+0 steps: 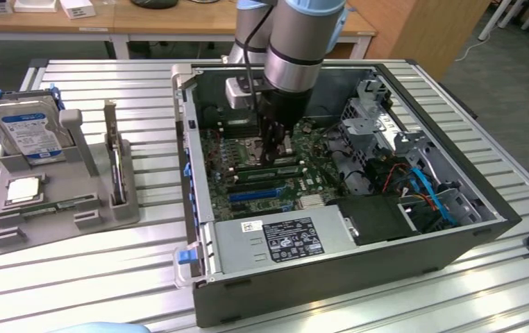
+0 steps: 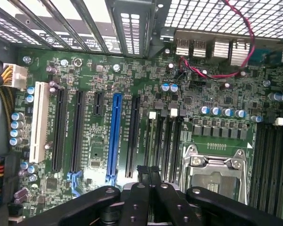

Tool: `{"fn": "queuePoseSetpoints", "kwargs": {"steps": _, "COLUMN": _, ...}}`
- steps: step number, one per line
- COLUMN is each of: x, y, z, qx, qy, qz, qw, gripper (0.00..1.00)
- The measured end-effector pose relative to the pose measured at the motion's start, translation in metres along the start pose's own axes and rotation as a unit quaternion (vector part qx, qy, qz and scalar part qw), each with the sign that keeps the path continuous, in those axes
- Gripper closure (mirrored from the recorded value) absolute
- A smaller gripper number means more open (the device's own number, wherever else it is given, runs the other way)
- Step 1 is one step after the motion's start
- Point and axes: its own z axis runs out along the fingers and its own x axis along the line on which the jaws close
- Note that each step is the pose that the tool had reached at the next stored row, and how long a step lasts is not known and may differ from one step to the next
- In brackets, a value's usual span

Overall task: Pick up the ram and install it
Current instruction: 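Press down the ram until it locks into place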

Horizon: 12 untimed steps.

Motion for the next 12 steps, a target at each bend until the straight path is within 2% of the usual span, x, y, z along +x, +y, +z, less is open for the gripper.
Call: {"fn": "queuePoseSetpoints", "kwargs": {"steps": 12, "x": 0.001, "y": -0.0127, "z": -0.0096, "qx": -0.0050, "qy": -0.0023, "qz": 0.000, "qw": 1.0000, "gripper": 0.90}}
